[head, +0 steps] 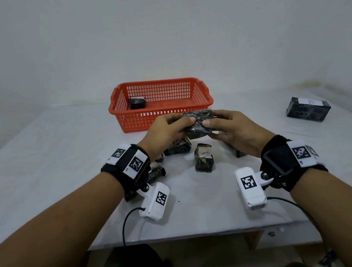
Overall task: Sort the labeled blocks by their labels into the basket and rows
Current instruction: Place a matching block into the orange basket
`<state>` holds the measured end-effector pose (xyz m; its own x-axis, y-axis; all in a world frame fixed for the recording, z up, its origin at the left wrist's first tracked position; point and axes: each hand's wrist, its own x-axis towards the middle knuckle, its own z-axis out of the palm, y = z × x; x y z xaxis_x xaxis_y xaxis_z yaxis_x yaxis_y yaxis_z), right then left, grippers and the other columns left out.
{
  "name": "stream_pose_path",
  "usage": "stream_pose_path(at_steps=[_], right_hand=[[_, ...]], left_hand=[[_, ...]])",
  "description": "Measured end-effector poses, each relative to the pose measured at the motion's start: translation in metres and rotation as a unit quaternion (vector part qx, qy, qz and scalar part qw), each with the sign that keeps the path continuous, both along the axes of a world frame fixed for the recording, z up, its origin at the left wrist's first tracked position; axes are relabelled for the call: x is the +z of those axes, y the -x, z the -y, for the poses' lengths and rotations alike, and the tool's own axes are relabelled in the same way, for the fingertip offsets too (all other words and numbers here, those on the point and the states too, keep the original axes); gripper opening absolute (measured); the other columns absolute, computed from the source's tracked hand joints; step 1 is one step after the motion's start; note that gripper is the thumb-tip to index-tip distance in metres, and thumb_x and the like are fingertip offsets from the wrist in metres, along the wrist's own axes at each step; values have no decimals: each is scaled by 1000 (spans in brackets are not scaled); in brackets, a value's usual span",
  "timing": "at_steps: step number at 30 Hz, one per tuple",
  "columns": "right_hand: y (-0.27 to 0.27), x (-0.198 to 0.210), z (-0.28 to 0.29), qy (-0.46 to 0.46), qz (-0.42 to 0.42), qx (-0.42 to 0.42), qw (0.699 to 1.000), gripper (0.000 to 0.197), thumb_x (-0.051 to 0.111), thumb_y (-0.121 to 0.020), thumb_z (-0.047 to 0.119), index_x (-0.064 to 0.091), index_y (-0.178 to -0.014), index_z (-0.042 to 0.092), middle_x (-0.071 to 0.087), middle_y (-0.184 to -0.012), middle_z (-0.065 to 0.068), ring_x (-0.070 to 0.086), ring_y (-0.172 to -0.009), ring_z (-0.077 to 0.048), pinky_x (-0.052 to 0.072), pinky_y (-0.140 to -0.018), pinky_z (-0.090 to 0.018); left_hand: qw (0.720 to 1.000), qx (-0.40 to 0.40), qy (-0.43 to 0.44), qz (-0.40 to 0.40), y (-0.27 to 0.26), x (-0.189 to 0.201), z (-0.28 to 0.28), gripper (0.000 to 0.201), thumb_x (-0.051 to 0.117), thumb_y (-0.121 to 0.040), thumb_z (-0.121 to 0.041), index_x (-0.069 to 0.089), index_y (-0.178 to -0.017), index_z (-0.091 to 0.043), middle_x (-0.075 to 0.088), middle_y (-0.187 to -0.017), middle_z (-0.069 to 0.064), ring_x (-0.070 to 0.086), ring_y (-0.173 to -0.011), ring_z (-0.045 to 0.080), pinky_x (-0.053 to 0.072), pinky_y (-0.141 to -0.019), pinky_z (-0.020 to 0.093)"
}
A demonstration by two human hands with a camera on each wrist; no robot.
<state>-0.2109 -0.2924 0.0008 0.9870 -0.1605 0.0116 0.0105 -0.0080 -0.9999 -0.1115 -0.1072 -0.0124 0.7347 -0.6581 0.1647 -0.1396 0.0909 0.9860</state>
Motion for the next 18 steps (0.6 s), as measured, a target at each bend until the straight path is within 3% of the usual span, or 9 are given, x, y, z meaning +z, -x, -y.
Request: stream_pose_path(at_steps=[4,7,9,11,13,16,18], right_hand=[[1,-1,2,14,11,-15,1000,40,73,-92,13,66,-131,5,73,-125,-14,69,-120,-23,53,-106,-34],[3,-2,4,15,19,-23,999,46,77,-87,11,64,-132,6,73,-125,-14,71,-118,-25,52,-108,-39],[4,-2,4,3,16,-13,1000,60,82,-78,14,62,-134,8,71,-129,-13,70,-120,-24,51,-110,-40],[4,-2,2,-13,11,1,1000,66,83,-73,16,61,-135,9,70,-132,-12,68,-122,-24,51,-110,-40],[4,-2,-1,-15,15,0,1000,55,79,-80,12,61,-132,11,69,-132,-11,69,-121,-23,54,-104,-35],[6,0,-1,-2,26,-21,999,37,73,-90,4,62,-124,16,70,-130,-10,72,-112,-17,59,-88,-24],[7,0,0,3,28,-15,999,39,74,-88,4,63,-122,18,70,-131,-9,72,-113,-16,59,-88,-24]], left_hand=[[999,-38,-2,-21,3,0,-2,27,69,-94,-24,68,-119,-13,74,-122,11,71,-116,30,52,-109,48],[998,-60,1,-19,3,-2,-3,33,75,-89,-24,67,-121,-18,72,-123,10,68,-119,34,48,-111,50],[999,-37,3,-10,1,-4,-3,40,74,-86,-21,67,-124,-12,72,-125,13,70,-117,33,53,-107,49],[1000,-7,-7,18,-1,-5,-3,41,76,-89,-15,64,-127,-6,73,-123,16,72,-113,33,57,-100,43],[999,4,-22,37,0,-5,-3,38,74,-92,-7,61,-128,-7,73,-122,13,72,-111,28,59,-93,33],[1000,-24,-14,14,-1,-8,-5,60,83,-83,-19,57,-136,-9,72,-126,8,72,-115,25,59,-96,35],[999,-32,-14,14,-1,-9,-6,78,88,-71,-30,55,-140,-10,71,-130,6,71,-118,23,58,-100,40]])
